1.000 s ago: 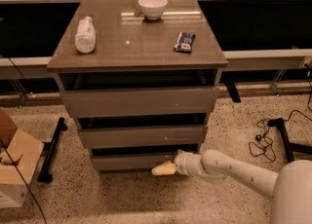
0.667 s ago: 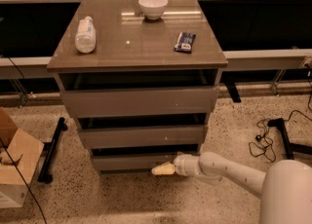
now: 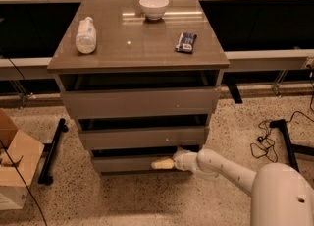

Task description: Open bottom drawer

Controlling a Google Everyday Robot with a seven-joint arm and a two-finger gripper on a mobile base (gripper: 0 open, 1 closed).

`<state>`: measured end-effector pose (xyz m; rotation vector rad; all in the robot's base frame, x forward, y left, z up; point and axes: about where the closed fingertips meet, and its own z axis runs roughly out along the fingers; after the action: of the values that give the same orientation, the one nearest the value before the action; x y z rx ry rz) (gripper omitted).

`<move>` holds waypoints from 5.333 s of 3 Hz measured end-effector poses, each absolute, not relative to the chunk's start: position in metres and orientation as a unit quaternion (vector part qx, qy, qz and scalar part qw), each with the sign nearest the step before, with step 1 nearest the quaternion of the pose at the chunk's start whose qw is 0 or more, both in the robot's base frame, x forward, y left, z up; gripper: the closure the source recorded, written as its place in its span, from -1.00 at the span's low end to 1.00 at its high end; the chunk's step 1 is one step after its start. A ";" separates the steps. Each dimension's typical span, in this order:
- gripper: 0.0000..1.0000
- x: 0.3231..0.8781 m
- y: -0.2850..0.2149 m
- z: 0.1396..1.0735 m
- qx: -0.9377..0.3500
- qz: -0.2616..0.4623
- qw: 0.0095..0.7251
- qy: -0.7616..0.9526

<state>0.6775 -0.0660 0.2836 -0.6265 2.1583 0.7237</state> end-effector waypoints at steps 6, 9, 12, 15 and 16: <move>-0.96 0.708 -0.052 0.271 -0.255 0.290 0.378 0.842; -1.00 0.707 -0.052 0.271 -0.255 0.290 0.378 0.842; 0.40 0.723 -0.058 0.227 -0.237 0.256 0.355 0.867; -0.95 0.729 -0.061 0.217 -0.227 0.242 0.344 0.878; -0.76 0.717 -0.054 0.208 -0.259 0.223 0.321 0.883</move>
Offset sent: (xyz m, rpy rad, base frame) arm 0.0618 0.0212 -0.0692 -0.0144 0.1132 0.0197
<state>0.7166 -0.0537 0.2081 -0.6801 2.3201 0.5856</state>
